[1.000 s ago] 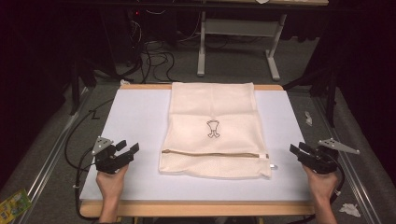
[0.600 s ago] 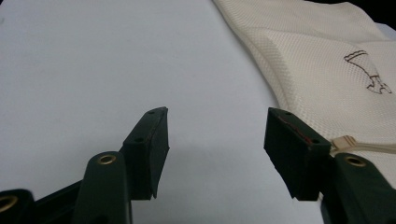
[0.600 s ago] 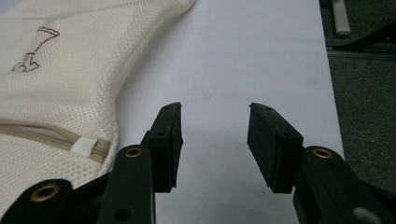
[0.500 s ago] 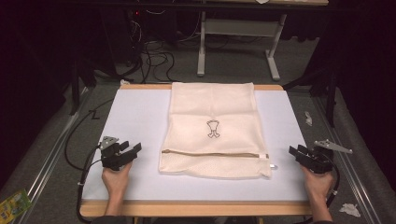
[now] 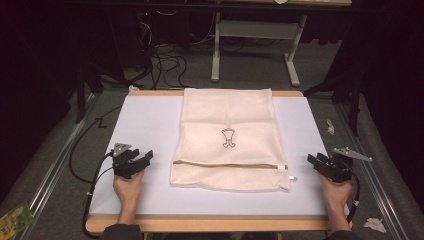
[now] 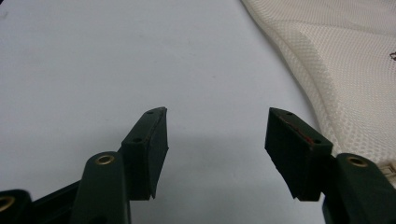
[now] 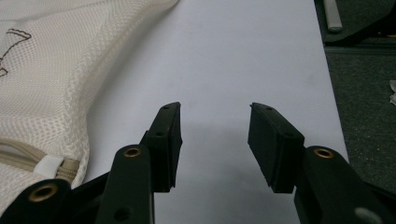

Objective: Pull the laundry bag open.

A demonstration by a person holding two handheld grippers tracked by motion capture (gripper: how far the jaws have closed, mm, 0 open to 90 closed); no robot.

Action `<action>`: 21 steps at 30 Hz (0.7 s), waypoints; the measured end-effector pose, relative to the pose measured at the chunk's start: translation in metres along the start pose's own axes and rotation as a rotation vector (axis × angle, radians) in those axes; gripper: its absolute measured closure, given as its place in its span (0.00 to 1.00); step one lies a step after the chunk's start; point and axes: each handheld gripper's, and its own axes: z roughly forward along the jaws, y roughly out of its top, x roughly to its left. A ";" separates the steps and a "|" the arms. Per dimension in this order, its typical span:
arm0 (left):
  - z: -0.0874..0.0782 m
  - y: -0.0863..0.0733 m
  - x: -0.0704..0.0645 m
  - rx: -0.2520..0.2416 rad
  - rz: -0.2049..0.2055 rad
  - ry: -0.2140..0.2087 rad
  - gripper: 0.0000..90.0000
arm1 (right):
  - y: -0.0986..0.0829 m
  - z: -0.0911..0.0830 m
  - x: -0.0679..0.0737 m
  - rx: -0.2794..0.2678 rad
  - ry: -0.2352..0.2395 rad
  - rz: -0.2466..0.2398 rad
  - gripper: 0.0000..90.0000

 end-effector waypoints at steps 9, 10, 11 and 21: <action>0.004 -0.001 0.000 0.015 0.012 0.022 0.43 | 0.001 0.006 0.002 0.000 -0.017 0.000 0.60; 0.004 -0.001 -0.001 0.010 0.016 0.025 0.43 | 0.001 0.006 0.002 0.003 -0.019 -0.004 0.59; 0.004 -0.001 -0.001 0.010 0.016 0.025 0.43 | 0.001 0.006 0.002 0.003 -0.019 -0.004 0.59; 0.004 -0.004 -0.003 0.014 0.035 0.022 0.40 | -0.001 0.009 0.007 0.018 -0.038 -0.042 0.51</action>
